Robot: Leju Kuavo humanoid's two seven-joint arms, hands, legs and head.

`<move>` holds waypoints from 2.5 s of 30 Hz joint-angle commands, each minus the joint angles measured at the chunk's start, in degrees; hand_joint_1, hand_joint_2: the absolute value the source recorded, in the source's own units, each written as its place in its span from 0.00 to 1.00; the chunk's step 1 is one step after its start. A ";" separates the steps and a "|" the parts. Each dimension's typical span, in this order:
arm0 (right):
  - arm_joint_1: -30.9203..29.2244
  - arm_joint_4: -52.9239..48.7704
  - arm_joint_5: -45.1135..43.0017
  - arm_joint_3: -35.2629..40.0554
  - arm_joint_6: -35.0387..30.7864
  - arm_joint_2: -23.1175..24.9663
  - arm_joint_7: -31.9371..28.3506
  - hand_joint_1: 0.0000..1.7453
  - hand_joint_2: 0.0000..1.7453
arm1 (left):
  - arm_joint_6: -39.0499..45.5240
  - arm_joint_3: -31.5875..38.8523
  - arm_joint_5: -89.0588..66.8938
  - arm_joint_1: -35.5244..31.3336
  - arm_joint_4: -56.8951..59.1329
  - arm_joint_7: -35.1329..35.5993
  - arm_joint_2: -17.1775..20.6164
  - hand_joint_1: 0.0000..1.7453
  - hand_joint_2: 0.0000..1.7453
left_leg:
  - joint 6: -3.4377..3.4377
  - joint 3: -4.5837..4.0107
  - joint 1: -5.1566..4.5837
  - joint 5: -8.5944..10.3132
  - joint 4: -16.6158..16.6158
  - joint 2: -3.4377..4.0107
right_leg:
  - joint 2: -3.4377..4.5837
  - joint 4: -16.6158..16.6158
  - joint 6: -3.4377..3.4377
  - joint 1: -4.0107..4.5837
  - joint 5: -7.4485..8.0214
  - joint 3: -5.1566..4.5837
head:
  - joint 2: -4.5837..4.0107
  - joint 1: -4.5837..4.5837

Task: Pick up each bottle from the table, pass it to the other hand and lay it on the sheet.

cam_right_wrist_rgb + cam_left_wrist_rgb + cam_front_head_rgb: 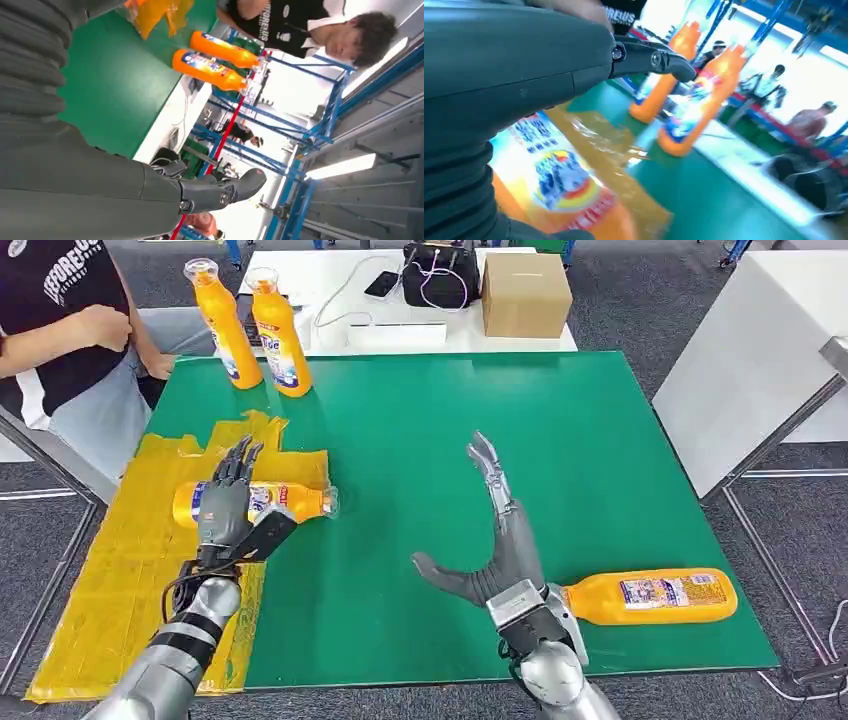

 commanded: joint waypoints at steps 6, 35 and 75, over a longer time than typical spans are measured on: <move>3.37 -2.02 13.57 -3.91 -4.23 -4.89 4.08 0.00 1.00 | -17.07 -8.24 12.12 15.35 -31.80 0.02 -0.17 0.00 1.00 | -0.07 0.17 0.09 -0.12 0.04 0.06 | -0.04 -0.08 -0.04 0.10 -0.10 0.25 | 0.00 0.00; -1.89 14.15 41.47 -10.43 2.74 -25.74 13.79 0.00 1.00 | -36.03 -8.08 31.46 18.41 -33.05 0.27 -1.62 0.00 1.00 | -0.02 0.07 0.00 0.01 0.00 -0.24 | -0.23 -0.12 0.00 0.01 0.00 0.19 | 0.00 -0.04; 17.06 1.15 34.82 -25.01 7.13 -35.03 6.90 0.00 1.00 | -37.31 -11.12 33.95 20.55 -33.99 0.60 -0.46 0.00 1.00 | -0.01 0.10 -0.11 -0.07 -0.03 -0.10 | -0.09 -0.16 -0.03 -0.08 -0.01 0.19 | 0.00 -0.02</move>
